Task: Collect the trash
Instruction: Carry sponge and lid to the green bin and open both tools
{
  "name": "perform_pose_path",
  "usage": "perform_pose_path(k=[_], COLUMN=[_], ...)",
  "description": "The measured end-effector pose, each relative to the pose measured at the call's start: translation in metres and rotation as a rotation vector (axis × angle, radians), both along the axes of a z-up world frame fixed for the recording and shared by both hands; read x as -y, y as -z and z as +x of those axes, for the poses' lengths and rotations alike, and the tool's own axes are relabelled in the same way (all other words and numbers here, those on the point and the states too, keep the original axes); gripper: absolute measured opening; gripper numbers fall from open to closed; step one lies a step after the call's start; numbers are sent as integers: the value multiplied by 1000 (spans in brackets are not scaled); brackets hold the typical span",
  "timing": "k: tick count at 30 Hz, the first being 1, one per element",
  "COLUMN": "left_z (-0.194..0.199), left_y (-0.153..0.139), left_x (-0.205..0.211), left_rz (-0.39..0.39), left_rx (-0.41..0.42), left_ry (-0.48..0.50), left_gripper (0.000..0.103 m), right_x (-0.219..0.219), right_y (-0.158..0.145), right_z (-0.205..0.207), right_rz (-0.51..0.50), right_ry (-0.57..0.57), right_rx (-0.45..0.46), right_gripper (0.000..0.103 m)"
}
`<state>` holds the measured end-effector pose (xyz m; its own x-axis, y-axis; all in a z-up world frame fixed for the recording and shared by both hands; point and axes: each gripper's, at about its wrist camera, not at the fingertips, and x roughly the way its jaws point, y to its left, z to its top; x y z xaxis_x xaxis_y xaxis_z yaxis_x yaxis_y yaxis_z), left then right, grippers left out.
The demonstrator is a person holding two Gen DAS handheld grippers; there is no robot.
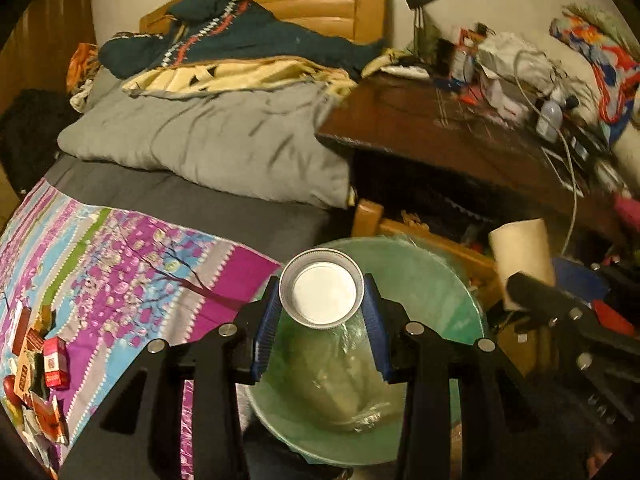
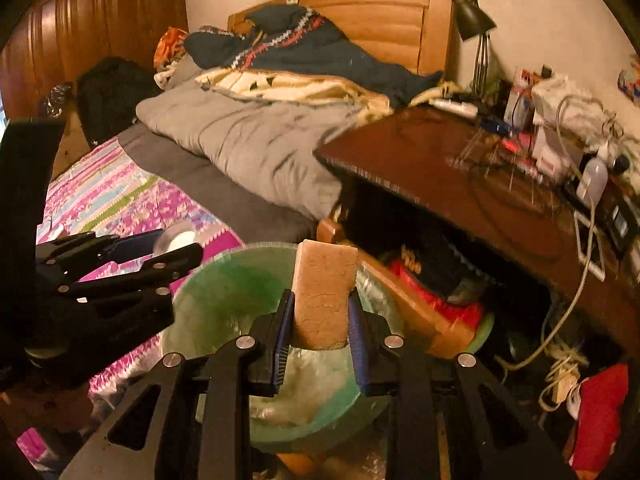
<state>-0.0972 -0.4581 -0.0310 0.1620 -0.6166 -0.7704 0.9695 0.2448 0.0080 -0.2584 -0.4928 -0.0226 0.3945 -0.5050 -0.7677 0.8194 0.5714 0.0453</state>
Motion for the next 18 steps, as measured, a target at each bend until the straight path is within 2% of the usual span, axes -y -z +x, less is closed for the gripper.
perform_pose_path(k=[7, 18], left_z=[-6, 2], left_y=[22, 26], left_x=[-3, -5], left_rz=[61, 72], left_rx=[8, -6], left_ry=[-2, -18], left_gripper=[38, 40], right_x=[-14, -5], right_y=[14, 23], right_z=[12, 20], right_rz=[52, 91], right_ry=[-12, -20], right_rx=[-11, -25], right_gripper=[27, 28])
